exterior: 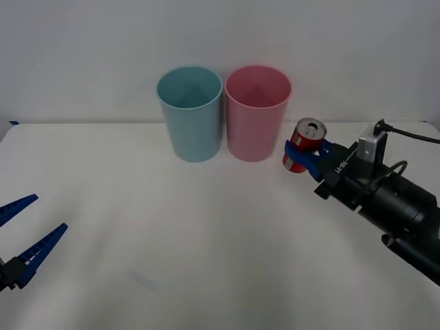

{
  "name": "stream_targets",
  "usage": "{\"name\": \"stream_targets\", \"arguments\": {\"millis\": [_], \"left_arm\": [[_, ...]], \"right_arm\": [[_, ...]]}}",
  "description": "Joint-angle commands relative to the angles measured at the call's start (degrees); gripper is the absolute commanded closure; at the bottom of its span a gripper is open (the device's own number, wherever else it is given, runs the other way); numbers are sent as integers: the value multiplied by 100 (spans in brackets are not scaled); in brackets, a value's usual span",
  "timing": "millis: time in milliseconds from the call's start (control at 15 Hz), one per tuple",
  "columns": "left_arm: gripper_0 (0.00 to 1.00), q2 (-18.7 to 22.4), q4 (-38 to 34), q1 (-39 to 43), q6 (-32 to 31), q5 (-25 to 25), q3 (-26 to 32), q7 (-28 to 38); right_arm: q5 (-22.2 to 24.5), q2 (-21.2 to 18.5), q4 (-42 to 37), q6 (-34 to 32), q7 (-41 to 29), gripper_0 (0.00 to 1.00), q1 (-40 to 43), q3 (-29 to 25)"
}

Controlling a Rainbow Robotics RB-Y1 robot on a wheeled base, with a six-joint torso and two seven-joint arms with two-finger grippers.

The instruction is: Grasp the object on the table and drop it into the matching bin: aluminum can to the light blue bin, PET bottle to the pink bin.

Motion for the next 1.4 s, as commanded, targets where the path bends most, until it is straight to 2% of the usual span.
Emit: {"name": "stream_targets", "arguments": {"millis": [67, 267, 600, 1133, 1400], "left_arm": [[0, 0, 0, 0, 0, 0, 0, 0], [0, 0, 0, 0, 0, 0, 0, 0], [0, 0, 0, 0, 0, 0, 0, 0], [0, 0, 0, 0, 0, 0, 0, 0], [0, 0, 0, 0, 0, 0, 0, 0]], "right_arm": [[-106, -248, 10, 15, -132, 100, -402, 149], [-115, -433, 10, 24, -650, 100, -815, 369], [17, -372, 432, 59, -773, 100, -1668, 870], [1080, 666, 2172, 59, -958, 100, -3356, 949], [1361, 973, 3077, 59, -993, 100, -4138, 896]]}}
